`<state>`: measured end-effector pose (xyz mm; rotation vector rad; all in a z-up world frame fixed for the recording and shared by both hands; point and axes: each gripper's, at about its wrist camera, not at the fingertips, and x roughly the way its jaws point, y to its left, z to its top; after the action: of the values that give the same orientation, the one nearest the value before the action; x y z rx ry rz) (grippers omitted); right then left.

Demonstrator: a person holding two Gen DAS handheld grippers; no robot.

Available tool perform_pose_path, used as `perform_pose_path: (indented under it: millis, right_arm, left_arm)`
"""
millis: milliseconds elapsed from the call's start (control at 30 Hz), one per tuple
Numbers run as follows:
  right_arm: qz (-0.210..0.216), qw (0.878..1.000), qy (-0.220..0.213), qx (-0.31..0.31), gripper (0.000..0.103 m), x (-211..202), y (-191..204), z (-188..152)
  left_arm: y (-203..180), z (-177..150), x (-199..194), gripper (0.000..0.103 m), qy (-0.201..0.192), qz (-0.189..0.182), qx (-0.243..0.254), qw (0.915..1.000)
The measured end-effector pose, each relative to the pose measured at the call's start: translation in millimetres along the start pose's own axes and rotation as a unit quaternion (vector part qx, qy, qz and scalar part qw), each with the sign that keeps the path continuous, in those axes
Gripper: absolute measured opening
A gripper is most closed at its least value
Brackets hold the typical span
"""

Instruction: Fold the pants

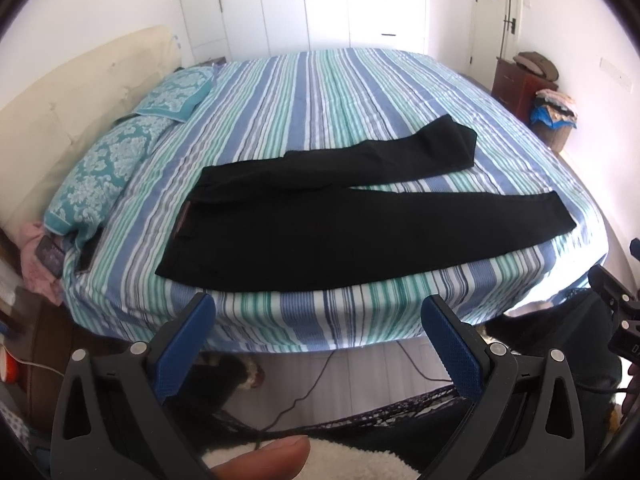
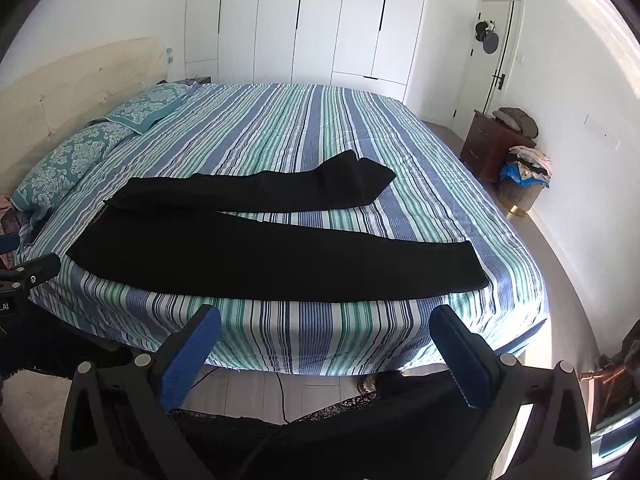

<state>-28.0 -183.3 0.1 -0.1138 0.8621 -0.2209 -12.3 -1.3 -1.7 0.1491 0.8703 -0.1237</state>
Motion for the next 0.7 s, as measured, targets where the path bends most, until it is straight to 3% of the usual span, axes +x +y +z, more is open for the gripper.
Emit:
perform_pose_path:
  millis: [700]
  right_arm:
    - [0.026, 0.999, 0.008, -0.020, 0.103, 3.5, 14.8, -1.1]
  left_arm:
    - [0.2, -5.2, 1.7, 0.103, 0.007, 0.005, 0.000, 1.0000]
